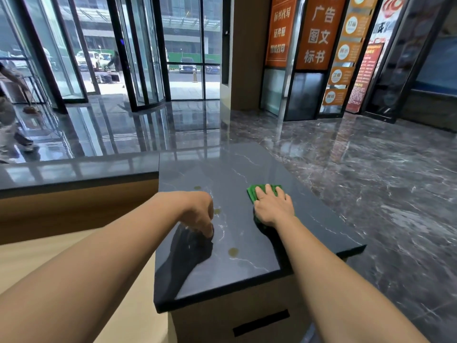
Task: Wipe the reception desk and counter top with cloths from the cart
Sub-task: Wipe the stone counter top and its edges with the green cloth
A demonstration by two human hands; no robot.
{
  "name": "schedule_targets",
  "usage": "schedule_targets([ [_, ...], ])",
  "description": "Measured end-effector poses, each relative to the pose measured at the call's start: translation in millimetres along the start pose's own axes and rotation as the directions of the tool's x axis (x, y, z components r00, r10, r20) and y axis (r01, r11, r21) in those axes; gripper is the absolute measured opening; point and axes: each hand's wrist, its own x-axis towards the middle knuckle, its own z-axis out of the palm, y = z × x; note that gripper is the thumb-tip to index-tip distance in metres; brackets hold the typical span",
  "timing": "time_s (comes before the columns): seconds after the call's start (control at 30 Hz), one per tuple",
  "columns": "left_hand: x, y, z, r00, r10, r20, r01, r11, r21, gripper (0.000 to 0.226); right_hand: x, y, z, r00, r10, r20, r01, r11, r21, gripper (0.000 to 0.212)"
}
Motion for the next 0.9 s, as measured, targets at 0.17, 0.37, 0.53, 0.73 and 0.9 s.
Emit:
schedule_targets([
  [0.17,26,-50,-26,0.971,0.031,-0.239,-0.07,0.985,-0.158,0.031,47,6,-7,0.993,0.121,-0.006,-0.12,0.992,0.027,0.058],
  [0.37,61,-138,-17,0.85,-0.356,-0.388,0.015,0.752,-0.659,0.043,92,4,-9,0.972,0.233,-0.034,-0.233,0.972,0.028,0.059],
  [0.53,83,-160,1,0.906,-0.422,0.008,-0.02,-0.063,-0.998,0.065,118,-8,-11,0.946,0.32,-0.045,-0.319,0.947,0.027,0.059],
  [0.73,91,-159,3,0.955,-0.295,0.022,-0.074,-0.311,-0.948,0.07,153,-56,-9,0.925,0.375,-0.055,-0.373,0.927,0.041,0.06],
  [0.9,95,-171,1,0.97,-0.239,0.045,-0.019,-0.26,-0.966,0.074,176,-143,2,0.978,0.202,-0.058,-0.2,0.979,0.036,0.058],
])
